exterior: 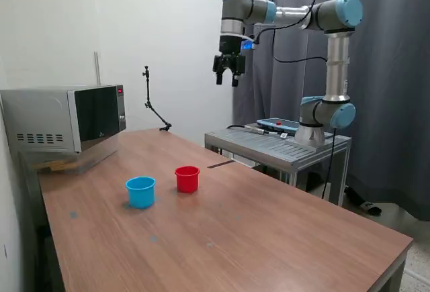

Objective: Place red objects in the red bin, and blue objects in the blue bin.

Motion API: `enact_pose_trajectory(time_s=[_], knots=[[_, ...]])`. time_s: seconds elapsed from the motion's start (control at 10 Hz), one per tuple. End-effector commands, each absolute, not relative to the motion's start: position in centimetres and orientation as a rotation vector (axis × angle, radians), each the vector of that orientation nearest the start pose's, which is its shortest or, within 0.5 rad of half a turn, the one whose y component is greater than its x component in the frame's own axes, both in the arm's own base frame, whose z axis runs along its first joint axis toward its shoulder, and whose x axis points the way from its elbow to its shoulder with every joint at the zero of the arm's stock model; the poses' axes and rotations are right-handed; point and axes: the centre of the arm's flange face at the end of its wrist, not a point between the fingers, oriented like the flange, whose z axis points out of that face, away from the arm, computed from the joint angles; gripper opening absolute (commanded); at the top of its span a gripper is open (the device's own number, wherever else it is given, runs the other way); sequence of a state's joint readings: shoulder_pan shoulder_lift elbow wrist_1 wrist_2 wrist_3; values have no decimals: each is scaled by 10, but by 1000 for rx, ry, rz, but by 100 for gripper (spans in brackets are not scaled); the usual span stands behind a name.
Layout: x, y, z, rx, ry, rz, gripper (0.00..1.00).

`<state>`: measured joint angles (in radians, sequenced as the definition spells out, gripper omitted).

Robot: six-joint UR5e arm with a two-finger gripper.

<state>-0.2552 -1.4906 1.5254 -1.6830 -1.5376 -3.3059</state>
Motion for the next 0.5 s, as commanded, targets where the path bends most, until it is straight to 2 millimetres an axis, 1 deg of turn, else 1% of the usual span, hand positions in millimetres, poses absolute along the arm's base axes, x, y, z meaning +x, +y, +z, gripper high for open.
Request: enact_pose_trajectory(time_s=[0.0, 0.1, 0.2, 0.4], knots=[[-513, -54, 488, -2257, 2280, -97, 100], [-510, -63, 489, -2284, 2276, -122, 100], [-509, -68, 488, -2295, 2265, -127, 100], [-512, -69, 488, -2300, 2262, -120, 100]])
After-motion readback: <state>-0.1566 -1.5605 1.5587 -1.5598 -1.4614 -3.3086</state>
